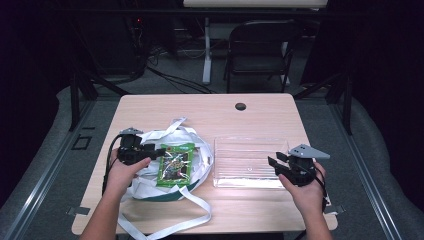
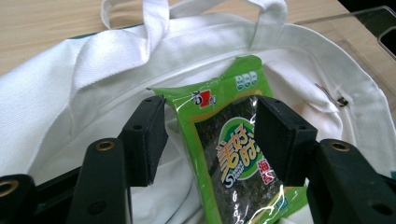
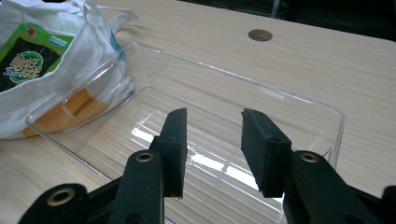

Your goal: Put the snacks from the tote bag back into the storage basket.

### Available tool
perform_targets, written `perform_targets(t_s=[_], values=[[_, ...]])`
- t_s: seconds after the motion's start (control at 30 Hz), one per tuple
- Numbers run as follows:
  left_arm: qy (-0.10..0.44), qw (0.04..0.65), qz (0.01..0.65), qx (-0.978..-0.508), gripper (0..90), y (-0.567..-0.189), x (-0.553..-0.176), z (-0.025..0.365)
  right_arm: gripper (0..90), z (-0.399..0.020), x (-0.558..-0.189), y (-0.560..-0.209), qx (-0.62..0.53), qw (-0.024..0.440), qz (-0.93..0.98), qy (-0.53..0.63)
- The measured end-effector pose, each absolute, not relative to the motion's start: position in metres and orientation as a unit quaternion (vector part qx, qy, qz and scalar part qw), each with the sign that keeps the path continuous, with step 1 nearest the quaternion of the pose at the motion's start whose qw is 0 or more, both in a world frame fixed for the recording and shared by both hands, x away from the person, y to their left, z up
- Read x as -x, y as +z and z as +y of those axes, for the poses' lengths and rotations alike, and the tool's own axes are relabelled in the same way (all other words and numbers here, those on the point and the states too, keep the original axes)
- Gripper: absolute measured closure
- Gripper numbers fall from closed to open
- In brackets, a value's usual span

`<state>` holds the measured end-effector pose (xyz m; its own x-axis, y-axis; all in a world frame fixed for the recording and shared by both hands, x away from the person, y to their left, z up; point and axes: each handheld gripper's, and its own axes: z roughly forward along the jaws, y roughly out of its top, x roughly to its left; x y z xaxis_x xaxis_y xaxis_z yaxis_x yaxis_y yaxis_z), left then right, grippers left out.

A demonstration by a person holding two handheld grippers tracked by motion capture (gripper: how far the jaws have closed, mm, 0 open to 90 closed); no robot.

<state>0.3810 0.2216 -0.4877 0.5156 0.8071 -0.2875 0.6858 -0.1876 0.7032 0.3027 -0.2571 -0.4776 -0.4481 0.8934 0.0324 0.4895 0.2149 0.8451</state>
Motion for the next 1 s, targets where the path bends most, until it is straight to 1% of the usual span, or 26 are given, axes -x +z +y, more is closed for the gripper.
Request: perform_targets(t_s=[0.1, 0.3, 0.57, 0.77, 1.0], values=[[0.081, 0.413, 0.492, -0.763, 43.3, -0.489, -0.380, 0.223, 61.0, -0.255, -0.303, -0.479, -0.468, 0.240, 0.739, 0.420], [0.064, 0.419, 0.505, -0.752, 43.0, -0.492, -0.381, 0.226, 59.8, -0.251, -0.305, -0.481, -0.465, 0.237, 0.746, 0.414], [0.033, 0.410, 0.515, -0.752, 40.7, -0.497, -0.384, 0.224, 58.9, -0.248, -0.306, -0.485, -0.463, 0.226, 0.753, 0.409], [0.029, 0.402, 0.515, -0.757, 40.2, -0.498, -0.385, 0.224, 58.9, -0.244, -0.305, -0.485, -0.455, 0.227, 0.757, 0.410], [0.024, 0.401, 0.519, -0.754, 37.1, -0.499, -0.387, 0.223, 58.9, -0.241, -0.304, -0.486, -0.453, 0.228, 0.758, 0.410]])
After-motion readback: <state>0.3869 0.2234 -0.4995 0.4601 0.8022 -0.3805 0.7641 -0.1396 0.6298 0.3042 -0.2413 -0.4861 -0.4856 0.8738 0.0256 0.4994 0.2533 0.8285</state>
